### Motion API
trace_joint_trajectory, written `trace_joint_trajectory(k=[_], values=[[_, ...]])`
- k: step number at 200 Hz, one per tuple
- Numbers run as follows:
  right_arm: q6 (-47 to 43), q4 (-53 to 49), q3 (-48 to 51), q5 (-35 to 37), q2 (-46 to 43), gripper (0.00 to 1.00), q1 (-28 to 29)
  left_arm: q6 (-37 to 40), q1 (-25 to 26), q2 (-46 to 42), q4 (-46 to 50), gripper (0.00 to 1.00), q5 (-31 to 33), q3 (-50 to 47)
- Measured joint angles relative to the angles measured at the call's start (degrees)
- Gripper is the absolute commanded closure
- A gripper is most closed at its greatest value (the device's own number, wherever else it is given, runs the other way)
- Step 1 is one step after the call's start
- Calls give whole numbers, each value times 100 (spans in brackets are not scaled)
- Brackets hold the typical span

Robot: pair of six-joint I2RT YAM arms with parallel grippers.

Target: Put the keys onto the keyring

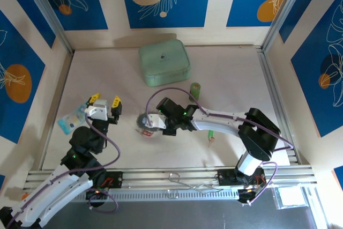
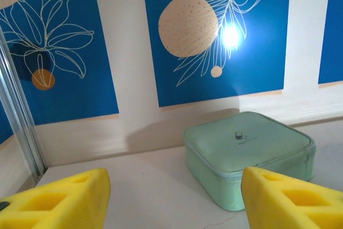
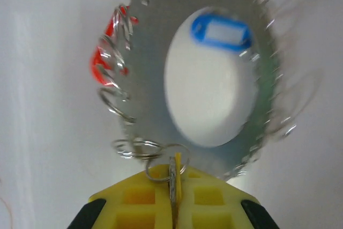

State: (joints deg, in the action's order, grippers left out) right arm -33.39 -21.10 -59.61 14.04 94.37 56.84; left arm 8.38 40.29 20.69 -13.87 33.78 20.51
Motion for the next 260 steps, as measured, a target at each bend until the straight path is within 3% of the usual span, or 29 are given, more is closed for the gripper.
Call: trace_joint_trajectory(k=[44,93,110,145,196,229,260], values=[[-262,-649,352,717,-15,100,-7,-109,0,199,304,36,466,57],[-256,-962,581,1045,-46,98,15,-271,0,225,667,37,817,98],[-234,-1036,675,1154,-120,93,61,-317,0,227,723,37,850,101],[-107,-1268,901,1368,-216,74,118,-365,0,227,758,37,852,131],[103,-1679,1049,1513,-710,70,101,-363,0,415,1005,37,516,264],[920,-1585,1025,1047,-1869,71,15,-503,0,758,1331,37,72,415],[2924,-546,1438,385,-2973,74,9,-1047,0,1318,2017,35,-166,839]])
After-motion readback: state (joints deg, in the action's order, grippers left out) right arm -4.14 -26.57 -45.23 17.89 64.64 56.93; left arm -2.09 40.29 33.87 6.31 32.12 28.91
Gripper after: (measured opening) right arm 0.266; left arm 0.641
